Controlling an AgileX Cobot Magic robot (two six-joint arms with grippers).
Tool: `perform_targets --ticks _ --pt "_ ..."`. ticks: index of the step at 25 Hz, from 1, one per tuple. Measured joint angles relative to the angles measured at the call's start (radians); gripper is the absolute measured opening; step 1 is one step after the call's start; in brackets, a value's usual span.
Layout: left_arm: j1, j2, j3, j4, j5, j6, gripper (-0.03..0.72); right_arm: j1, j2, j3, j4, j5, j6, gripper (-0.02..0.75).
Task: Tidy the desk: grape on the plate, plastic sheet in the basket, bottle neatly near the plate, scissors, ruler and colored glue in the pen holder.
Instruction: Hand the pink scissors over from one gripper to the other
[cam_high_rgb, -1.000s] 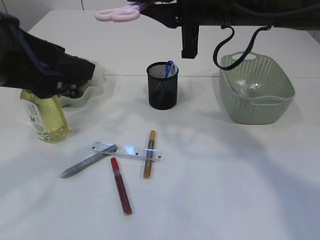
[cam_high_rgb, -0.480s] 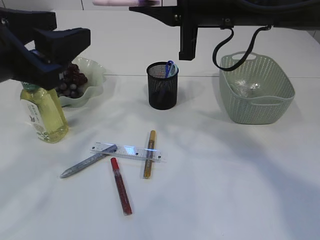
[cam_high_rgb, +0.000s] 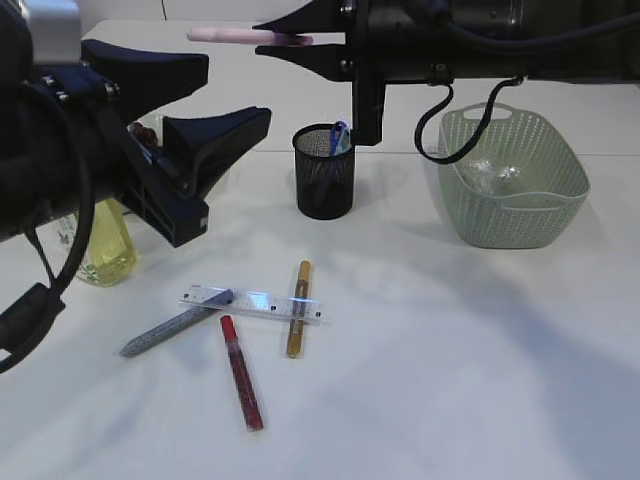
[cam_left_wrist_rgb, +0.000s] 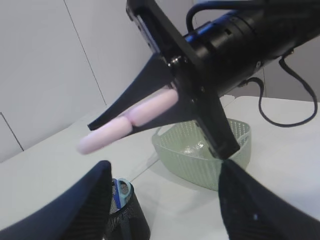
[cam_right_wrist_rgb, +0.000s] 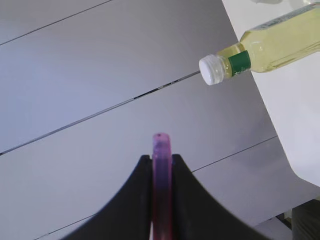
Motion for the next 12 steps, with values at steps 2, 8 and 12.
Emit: perform_targets --ticks 2,8,12 --pt "0.003 0.004 0.000 0.002 -0.006 0.007 0.491 0.000 0.007 0.000 0.000 0.004 0.002 0.096" --pt "0.012 0.041 0.000 0.002 -0.011 0.056 0.489 0.000 0.008 0.000 0.000 0.032 0.003 0.101" --pt "0.012 0.083 0.000 -0.057 -0.022 0.143 0.489 0.000 0.008 0.000 0.000 0.052 0.005 0.102"
